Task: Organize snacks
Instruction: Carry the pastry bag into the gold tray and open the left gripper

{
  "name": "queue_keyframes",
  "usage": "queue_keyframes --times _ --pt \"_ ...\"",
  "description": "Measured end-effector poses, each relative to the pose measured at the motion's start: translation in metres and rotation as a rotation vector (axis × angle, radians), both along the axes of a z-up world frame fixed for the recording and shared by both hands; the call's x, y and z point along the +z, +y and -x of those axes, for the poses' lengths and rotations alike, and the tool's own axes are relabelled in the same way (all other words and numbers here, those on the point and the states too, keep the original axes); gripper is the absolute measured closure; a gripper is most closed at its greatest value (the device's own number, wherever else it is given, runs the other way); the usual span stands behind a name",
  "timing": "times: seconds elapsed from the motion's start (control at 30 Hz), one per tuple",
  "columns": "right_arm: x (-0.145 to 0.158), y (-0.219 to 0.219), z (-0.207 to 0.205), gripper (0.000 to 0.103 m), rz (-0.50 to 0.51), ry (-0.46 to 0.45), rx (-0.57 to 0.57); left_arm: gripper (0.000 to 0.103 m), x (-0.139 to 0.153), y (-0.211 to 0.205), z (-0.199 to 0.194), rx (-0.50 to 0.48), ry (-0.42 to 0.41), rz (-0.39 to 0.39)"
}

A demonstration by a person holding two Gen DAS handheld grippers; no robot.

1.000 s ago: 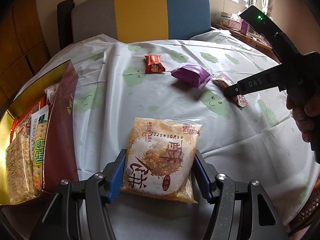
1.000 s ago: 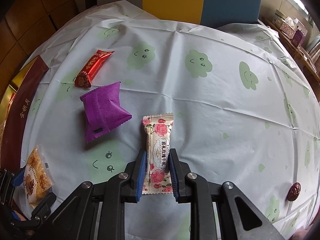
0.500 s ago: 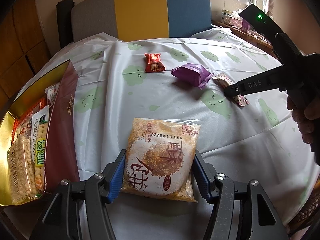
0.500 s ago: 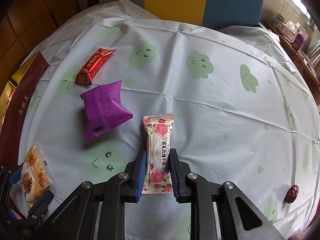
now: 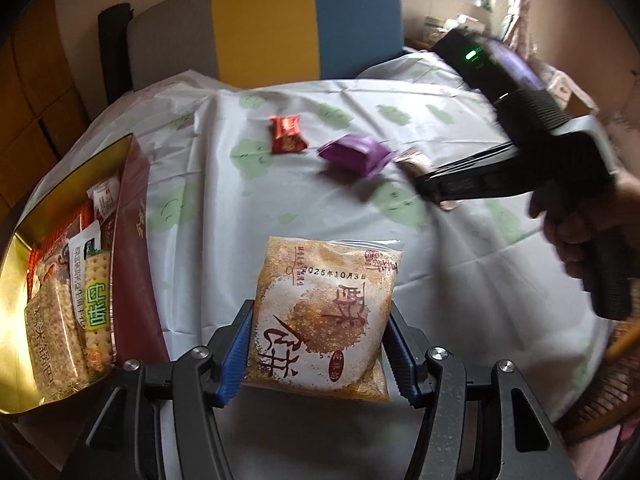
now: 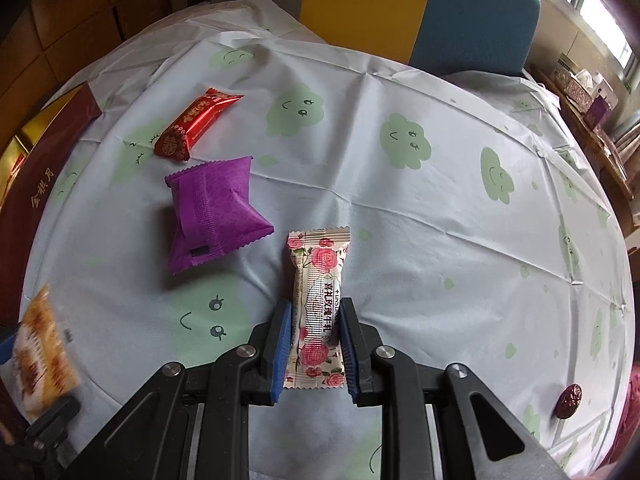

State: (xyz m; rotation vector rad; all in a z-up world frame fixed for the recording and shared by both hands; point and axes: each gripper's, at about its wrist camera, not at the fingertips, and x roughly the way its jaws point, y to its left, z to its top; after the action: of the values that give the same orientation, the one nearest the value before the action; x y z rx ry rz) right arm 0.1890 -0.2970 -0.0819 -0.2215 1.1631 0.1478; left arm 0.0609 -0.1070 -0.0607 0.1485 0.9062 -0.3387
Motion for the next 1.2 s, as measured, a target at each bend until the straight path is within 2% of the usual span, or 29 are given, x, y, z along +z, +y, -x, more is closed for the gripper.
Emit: queue_keyframes --times 0.1,0.23,0.37,0.53,0.73,0.83,0.93,1.07,1.2 --pt "0.000 0.000 0.000 0.080 0.003 -0.004 0.003 0.042 0.013 0.012 0.005 -0.004 0.006 0.060" --pt "0.000 0.001 0.002 0.080 0.008 -0.011 0.005 0.042 0.033 0.038 0.007 0.040 -0.004 0.130" --pt "0.001 0.002 0.005 0.080 0.011 -0.015 0.004 0.042 0.050 0.078 -0.001 0.155 -0.013 0.174" --pt "0.002 0.003 0.006 0.080 0.018 -0.023 0.006 0.042 0.057 0.136 -0.011 0.337 -0.012 0.172" --pt "0.001 0.003 0.006 0.080 0.021 -0.024 0.007 0.042 0.048 0.215 -0.017 0.574 0.016 0.140" --pt "0.001 0.004 0.006 0.080 0.027 -0.027 0.010 0.042 0.042 0.252 -0.018 0.672 0.027 0.150" --pt "0.001 0.004 0.007 0.080 0.027 -0.027 0.009 0.042 0.036 0.271 -0.018 0.719 0.026 0.128" --pt "0.001 0.004 0.007 0.080 0.025 -0.029 0.007 0.042 0.021 0.276 -0.022 0.743 0.046 0.088" --pt "0.001 0.003 0.007 0.080 0.023 -0.031 0.007 0.041 0.004 0.285 -0.021 0.774 0.087 0.106"
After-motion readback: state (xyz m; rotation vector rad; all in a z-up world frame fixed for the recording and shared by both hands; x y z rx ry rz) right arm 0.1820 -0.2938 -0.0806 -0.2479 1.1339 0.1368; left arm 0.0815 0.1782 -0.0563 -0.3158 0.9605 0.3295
